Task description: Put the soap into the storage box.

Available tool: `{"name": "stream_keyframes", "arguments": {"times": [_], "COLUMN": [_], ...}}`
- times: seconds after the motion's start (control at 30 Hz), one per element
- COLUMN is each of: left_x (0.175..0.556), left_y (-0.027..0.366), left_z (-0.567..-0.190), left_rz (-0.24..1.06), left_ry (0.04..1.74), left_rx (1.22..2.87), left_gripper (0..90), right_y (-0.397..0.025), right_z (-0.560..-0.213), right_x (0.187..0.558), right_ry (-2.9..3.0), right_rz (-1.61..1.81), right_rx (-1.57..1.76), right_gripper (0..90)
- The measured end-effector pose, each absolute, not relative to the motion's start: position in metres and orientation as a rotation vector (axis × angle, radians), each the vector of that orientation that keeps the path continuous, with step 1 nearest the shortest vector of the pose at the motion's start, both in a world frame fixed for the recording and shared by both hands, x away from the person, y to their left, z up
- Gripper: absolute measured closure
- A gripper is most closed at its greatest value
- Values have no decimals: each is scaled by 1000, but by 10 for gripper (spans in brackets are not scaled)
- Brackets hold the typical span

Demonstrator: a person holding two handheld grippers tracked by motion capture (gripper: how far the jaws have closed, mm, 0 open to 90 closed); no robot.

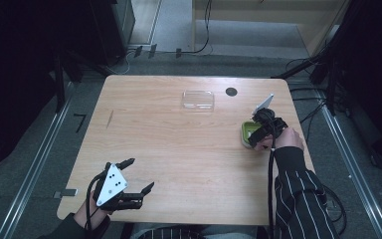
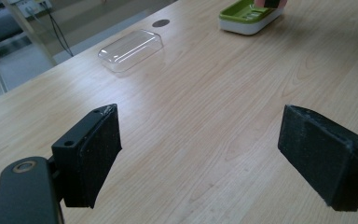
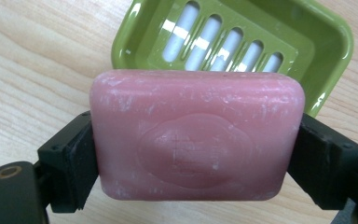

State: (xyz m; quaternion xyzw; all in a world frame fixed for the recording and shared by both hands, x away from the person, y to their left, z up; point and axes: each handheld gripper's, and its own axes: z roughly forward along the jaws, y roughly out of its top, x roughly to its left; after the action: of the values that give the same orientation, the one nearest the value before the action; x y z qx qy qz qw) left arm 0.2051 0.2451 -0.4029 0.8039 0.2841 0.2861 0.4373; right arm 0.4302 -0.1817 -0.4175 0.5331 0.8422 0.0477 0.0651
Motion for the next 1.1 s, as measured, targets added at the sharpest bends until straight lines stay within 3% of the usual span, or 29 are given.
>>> {"name": "stream_keyframes", "arguments": {"times": [1.1], "left_x": [205], "left_y": [245], "left_z": [-403], "left_rz": [714], "left_ry": [707], "left_rx": [1998], "left_gripper": [140], "right_y": [-199], "right_z": [-423], "right_x": [457], "right_ry": [2366], "right_rz": [293], "right_rx": [1835], "right_gripper": [135]}}
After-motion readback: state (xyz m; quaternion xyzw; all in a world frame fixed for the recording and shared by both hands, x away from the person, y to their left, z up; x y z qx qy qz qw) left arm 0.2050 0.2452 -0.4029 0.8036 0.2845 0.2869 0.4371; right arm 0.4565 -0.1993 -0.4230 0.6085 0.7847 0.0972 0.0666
